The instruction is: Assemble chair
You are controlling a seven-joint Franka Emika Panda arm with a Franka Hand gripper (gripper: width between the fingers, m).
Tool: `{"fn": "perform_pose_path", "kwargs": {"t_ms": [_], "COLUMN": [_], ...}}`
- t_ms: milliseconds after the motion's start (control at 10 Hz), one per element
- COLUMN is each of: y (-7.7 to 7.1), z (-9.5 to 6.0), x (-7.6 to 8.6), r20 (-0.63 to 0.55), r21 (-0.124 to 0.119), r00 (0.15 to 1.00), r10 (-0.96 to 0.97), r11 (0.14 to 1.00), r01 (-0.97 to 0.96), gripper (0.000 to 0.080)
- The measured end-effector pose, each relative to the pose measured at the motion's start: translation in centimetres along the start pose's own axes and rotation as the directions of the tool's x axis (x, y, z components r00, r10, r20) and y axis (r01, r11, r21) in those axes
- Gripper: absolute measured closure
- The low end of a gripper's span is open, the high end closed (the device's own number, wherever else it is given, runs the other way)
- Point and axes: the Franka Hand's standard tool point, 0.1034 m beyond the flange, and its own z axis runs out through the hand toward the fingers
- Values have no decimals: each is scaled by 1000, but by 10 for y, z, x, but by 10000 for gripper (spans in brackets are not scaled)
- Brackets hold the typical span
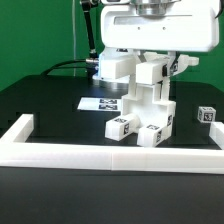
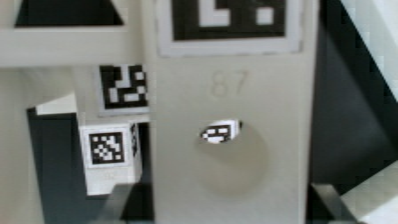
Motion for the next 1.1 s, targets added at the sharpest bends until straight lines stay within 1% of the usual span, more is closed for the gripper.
{"fn": "perform_pose_path", "kwargs": {"t_ms": [200,500,900,1100], "y": [1,-5,-6,-4], "z": [1,5,6,8], "x": [-2,-9,-10,-11], "r20": [1,1,1,5], "r21": [-2,-6,-7,-10], "r00": [1000,1000,1000,1000], "r10": [-2,-17,-21,-24], "r11": [1000,1000,1000,1000], "r01": [2,17,21,25], "gripper": [510,510,510,510]}}
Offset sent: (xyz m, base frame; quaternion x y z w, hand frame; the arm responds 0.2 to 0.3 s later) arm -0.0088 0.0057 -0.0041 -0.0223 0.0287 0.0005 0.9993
